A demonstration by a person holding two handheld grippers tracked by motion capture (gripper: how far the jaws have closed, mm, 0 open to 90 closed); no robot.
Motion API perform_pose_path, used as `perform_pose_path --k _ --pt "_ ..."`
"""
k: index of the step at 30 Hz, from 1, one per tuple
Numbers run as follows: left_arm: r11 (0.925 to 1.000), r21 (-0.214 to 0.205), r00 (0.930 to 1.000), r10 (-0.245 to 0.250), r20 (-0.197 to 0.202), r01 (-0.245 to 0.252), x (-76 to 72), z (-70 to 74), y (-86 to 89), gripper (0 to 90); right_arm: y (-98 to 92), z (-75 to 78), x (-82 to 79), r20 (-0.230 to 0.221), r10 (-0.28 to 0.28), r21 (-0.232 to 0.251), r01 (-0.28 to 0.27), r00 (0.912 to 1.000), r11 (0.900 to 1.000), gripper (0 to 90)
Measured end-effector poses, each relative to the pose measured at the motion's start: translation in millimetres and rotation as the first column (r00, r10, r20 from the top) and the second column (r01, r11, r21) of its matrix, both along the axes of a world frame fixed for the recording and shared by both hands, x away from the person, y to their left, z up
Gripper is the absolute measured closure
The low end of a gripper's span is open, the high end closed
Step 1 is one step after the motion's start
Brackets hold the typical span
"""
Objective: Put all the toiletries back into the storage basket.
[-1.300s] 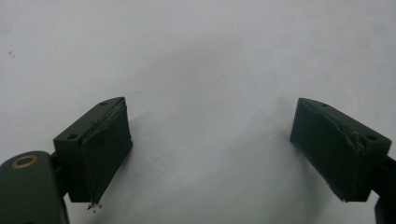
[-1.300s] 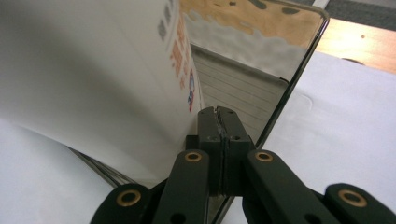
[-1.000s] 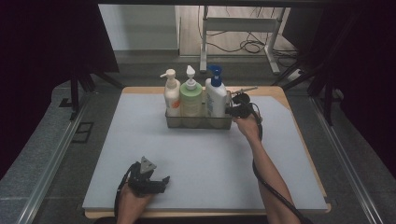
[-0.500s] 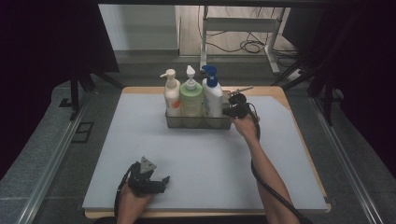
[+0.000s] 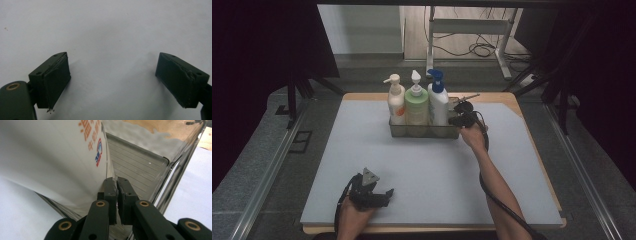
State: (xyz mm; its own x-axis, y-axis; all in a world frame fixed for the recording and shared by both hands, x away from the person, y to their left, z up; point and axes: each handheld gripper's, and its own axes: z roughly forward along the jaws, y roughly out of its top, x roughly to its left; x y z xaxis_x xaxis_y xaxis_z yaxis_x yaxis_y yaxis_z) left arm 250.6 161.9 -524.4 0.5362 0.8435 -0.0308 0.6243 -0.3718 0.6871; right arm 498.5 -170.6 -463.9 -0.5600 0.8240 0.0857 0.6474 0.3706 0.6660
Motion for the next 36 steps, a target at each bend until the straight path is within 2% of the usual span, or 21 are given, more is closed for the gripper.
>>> perform_pose_path --k 6,9,17,36 --pt "1.0 0.001 1.0 0.0 0.0 0.0 0.0 0.0 0.0 11.7 4.7 -2.0 -1.0 -0.009 0.008 0.003 -0.008 0.9999 1.0 85.2" --pt "1.0 0.0 1.0 0.0 0.0 0.0 0.0 0.0 0.0 11.7 7.2 -3.0 -1.6 0.002 0.016 -0.01 -0.016 0.9999 0.9998 85.7" --pt "1.0 0.001 1.0 0.0 0.0 0.0 0.0 0.0 0.0 11.7 7.3 -2.9 -3.1 -0.003 0.029 0.01 -0.029 0.9996 0.9995 85.8" --pt "1.0 0.0 1.0 0.001 0.0 -0.001 0.0 0.0 -0.1 11.7 12.7 -1.4 -8.3 0.006 0.058 0.001 -0.058 0.9983 0.9983 87.4"
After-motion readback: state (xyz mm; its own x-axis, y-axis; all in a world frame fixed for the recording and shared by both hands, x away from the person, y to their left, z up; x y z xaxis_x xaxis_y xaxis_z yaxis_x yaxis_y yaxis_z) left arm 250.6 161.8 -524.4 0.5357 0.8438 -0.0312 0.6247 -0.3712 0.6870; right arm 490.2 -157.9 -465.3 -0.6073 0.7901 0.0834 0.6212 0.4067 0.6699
